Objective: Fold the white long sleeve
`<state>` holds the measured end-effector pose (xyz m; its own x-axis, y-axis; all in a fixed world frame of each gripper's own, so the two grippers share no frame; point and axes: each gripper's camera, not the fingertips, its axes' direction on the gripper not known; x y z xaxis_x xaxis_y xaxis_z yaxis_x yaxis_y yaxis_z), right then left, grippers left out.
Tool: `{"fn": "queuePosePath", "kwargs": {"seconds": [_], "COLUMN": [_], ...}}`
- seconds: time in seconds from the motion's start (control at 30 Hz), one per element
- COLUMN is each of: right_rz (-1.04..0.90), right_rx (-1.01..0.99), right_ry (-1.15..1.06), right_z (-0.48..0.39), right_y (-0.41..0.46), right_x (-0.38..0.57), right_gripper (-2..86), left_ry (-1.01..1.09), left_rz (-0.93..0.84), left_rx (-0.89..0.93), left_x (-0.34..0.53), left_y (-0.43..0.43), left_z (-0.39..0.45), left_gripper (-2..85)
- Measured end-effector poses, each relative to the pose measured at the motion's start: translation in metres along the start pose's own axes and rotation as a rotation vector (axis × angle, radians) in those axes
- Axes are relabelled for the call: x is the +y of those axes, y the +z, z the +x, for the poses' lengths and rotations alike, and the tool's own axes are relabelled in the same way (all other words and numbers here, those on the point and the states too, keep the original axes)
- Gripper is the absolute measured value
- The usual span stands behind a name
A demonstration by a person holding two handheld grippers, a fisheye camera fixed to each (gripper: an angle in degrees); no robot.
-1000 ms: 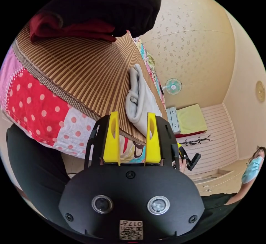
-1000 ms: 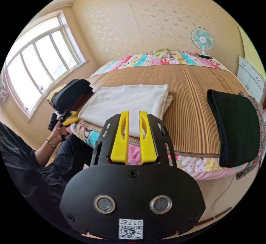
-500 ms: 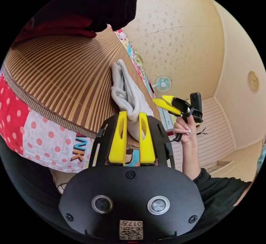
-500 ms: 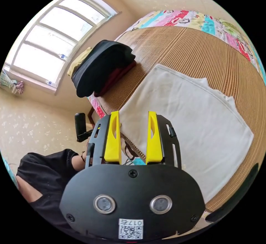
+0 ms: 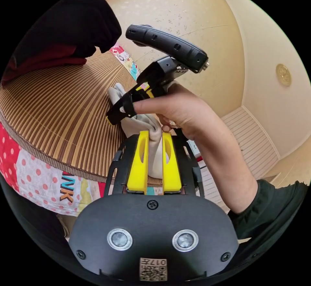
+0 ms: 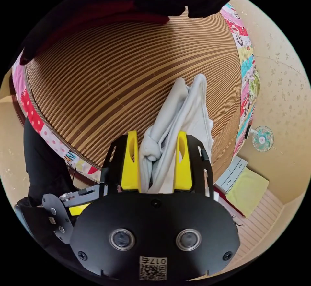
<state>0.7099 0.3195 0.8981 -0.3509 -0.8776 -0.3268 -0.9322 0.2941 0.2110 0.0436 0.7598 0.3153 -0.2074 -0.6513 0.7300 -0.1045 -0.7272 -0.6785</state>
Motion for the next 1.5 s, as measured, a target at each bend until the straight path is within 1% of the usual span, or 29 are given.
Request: {"fn": "queuePosePath", "kwargs": {"seconds": [0.07, 0.13, 0.2, 0.23, 0.3, 0.33, 0.4, 0.43, 0.5, 0.53, 0.6, 0.63, 0.67, 0.7, 0.73, 0.8, 0.87, 0.9, 0.97, 1.07, 1.13, 1.17, 1.23, 1.27, 1.3, 1.33, 1.4, 1.47, 1.5], "right_rz": [0.034, 0.093, 0.216, 0.257, 0.461, 0.518, 0.772, 0.827, 1.011, 1.047, 1.153, 1.168, 1.181, 1.173, 1.162, 1.039, 0.931, 0.988, 1.032, 0.974, 0.929, 0.902, 0.886, 0.889, 0.913, 0.932, 1.043, 1.102, 1.098], "right_rx": [0.014, -0.036, -0.224, -0.285, -0.523, -0.585, -0.77, -0.814, -0.981, -1.007, -1.08, -1.097, -1.133, -1.185, -1.214, -1.303, -1.322, -1.349, -1.366, -1.316, -1.279, -1.237, -1.141, -1.048, -0.947, -0.9, -0.775, -0.734, -0.735], "right_ry": [-0.004, 0.019, 0.084, 0.098, 0.154, 0.173, 0.232, 0.251, 0.373, 0.403, 0.52, 0.544, 0.593, 0.648, 0.674, 0.796, 0.837, 0.849, 0.857, 0.873, 0.884, 0.91, 0.951, 0.984, 1.014, 1.023, 1.011, 0.949, 0.91], "right_z": [0.007, 0.028, 0.079, 0.094, 0.156, 0.173, 0.229, 0.242, 0.285, 0.293, 0.313, 0.316, 0.321, 0.326, 0.327, 0.326, 0.321, 0.319, 0.32, 0.324, 0.329, 0.332, 0.336, 0.339, 0.34, 0.339, 0.334, 0.329, 0.327], "right_y": [-0.002, -0.007, -0.008, -0.007, 0.01, 0.017, 0.058, 0.072, 0.139, 0.157, 0.229, 0.247, 0.284, 0.322, 0.341, 0.411, 0.441, 0.448, 0.449, 0.443, 0.44, 0.437, 0.426, 0.41, 0.39, 0.379, 0.336, 0.314, 0.31], "right_x": [0.012, 0.031, 0.073, 0.086, 0.153, 0.173, 0.258, 0.279, 0.362, 0.381, 0.444, 0.457, 0.477, 0.489, 0.493, 0.492, 0.485, 0.491, 0.496, 0.497, 0.5, 0.505, 0.517, 0.529, 0.541, 0.546, 0.557, 0.55, 0.537], "right_gripper": [10.1, 8.7, 7.9, 7.8, 7.5, 7.5, 7.5, 7.5, 7.4, 7.4, 7.3, 7.3, 7.3, 7.4, 7.4, 7.6, 7.8, 8.0, 8.1, 8.7, 9.5, 10.0, 10.5, 10.6, 10.4, 10.3, 9.8, 9.4, 9.1], "left_ry": [0.016, 0.033, 0.056, 0.073, 0.08, 0.088, 0.082, 0.08, 0.099, 0.109, 0.121, 0.128, 0.132, 0.14, 0.149, 0.163, 0.18, 0.195, 0.216, 0.27, 0.338, 0.355, 0.371, 0.369, 0.379, 0.385, 0.404, 0.436, 0.434], "left_rz": [0.012, 0.037, 0.041, 0.041, 0.047, 0.045, 0.015, -0.019, -0.07, -0.102, -0.144, -0.175, -0.191, -0.223, -0.253, -0.294, -0.333, -0.354, -0.366, -0.387, -0.472, -0.508, -0.726, -0.755, -0.743, -0.718, -0.719, -0.704, -0.687], "left_rx": [0.066, 0.095, 0.083, 0.08, 0.082, 0.112, 0.131, 0.122, 0.117, 0.117, 0.124, 0.126, 0.125, 0.121, 0.117, 0.107, 0.086, 0.073, 0.058, 0.06, -0.002, -0.039, -0.227, -0.251, -0.257, -0.268, -0.304, -0.312, -0.304], "left_x": [0.01, 0.02, 0.025, 0.027, 0.033, 0.037, 0.045, 0.05, 0.06, 0.066, 0.075, 0.08, 0.083, 0.087, 0.092, 0.097, 0.098, 0.095, 0.088, 0.074, 0.074, 0.077, 0.1, 0.103, 0.105, 0.107, 0.112, 0.117, 0.117], "left_y": [-0.007, -0.021, -0.029, -0.033, -0.037, -0.036, -0.029, -0.021, -0.007, 0.003, 0.017, 0.028, 0.033, 0.043, 0.053, 0.067, 0.081, 0.091, 0.104, 0.133, 0.174, 0.187, 0.242, 0.248, 0.245, 0.238, 0.233, 0.226, 0.22], "left_z": [-0.009, -0.016, -0.017, -0.016, -0.017, -0.017, -0.017, -0.014, -0.008, -0.003, 0.005, 0.01, 0.013, 0.019, 0.025, 0.035, 0.047, 0.056, 0.072, 0.104, 0.129, 0.132, 0.134, 0.136, 0.146, 0.155, 0.164, 0.172, 0.174], "left_gripper": [9.8, 10.1, 10.1, 10.1, 10.1, 10.1, 10.1, 10.1, 10.1, 10.1, 10.1, 10.1, 10.2, 10.2, 10.3, 10.5, 10.9, 11.3, 12.1, 12.3, 12.3, 12.2, 11.8, 11.6, 11.4, 11.2, 11.1, 11.1, 11.1]}}
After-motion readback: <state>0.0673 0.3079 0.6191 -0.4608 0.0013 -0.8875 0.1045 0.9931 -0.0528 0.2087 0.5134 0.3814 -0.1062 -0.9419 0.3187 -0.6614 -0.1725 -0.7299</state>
